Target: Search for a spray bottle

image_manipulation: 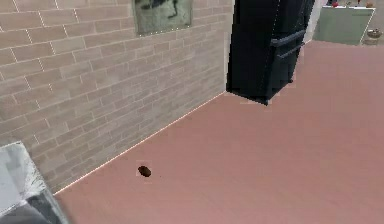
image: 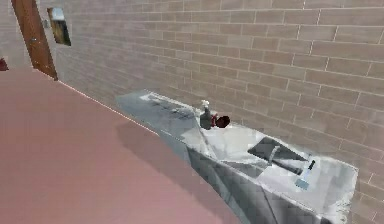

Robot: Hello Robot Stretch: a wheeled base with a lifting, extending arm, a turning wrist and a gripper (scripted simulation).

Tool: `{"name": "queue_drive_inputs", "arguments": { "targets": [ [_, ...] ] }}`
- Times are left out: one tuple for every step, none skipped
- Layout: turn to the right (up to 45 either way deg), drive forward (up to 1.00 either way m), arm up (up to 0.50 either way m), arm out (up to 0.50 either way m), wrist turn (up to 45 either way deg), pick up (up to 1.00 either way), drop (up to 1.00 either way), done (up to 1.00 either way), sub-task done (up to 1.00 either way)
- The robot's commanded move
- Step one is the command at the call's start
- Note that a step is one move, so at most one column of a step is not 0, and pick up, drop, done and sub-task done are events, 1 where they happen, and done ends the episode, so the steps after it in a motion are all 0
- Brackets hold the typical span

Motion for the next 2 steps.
{"name": "queue_drive_inputs", "arguments": {
  "targets": [
    [0.0, 0.45, 0.0, 0.0, 0.0, 0.0, 0.0, 0.0, 0.0],
    [0.0, 0.0, 0.0, 0.0, 0.0, 0.0, 0.0, 1.0, 0.0]
  ]
}}
